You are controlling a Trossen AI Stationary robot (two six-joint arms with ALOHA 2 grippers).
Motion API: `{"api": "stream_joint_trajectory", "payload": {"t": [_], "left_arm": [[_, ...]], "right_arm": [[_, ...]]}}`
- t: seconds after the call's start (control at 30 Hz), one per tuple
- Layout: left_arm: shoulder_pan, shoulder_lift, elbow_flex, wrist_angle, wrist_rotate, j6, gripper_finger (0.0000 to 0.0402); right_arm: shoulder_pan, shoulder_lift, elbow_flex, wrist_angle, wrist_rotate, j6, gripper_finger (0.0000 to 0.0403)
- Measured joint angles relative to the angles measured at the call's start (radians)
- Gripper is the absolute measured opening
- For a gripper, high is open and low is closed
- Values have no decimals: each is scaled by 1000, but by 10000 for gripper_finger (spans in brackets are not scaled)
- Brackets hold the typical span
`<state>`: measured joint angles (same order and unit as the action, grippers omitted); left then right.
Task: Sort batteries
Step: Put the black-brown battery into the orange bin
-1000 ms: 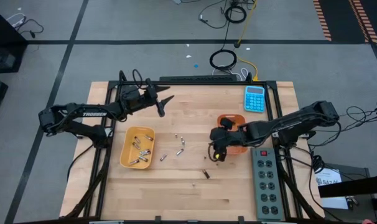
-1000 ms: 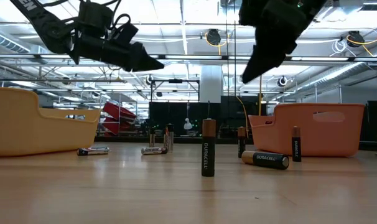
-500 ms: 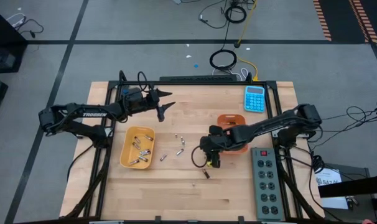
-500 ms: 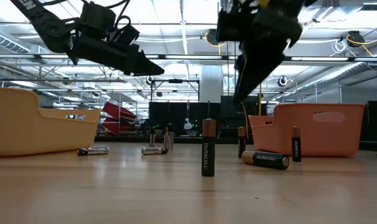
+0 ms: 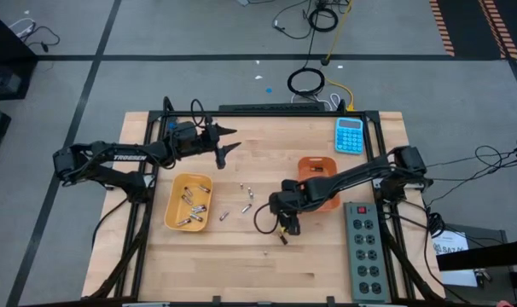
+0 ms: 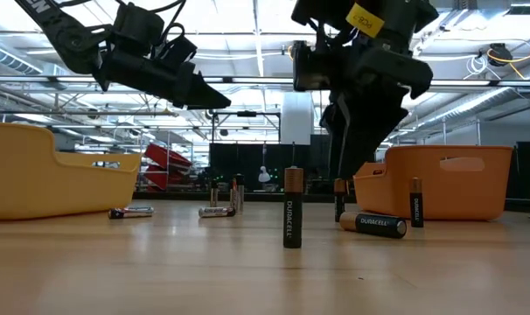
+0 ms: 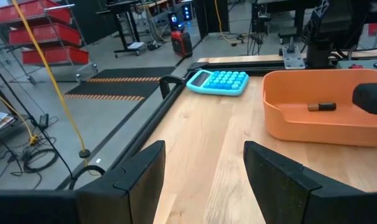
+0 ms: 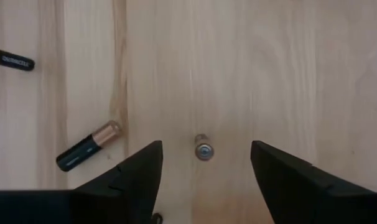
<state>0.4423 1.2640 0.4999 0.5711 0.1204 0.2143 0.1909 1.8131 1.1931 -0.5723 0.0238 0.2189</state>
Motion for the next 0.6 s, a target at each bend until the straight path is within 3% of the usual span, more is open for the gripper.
{"api": "stream_joint_trajectory", "payload": {"t": [0.6], "left_arm": [[0, 0, 0, -22, 0, -1, 228]], "right_arm": [[-2, 98, -3, 39, -5, -4, 169]]}}
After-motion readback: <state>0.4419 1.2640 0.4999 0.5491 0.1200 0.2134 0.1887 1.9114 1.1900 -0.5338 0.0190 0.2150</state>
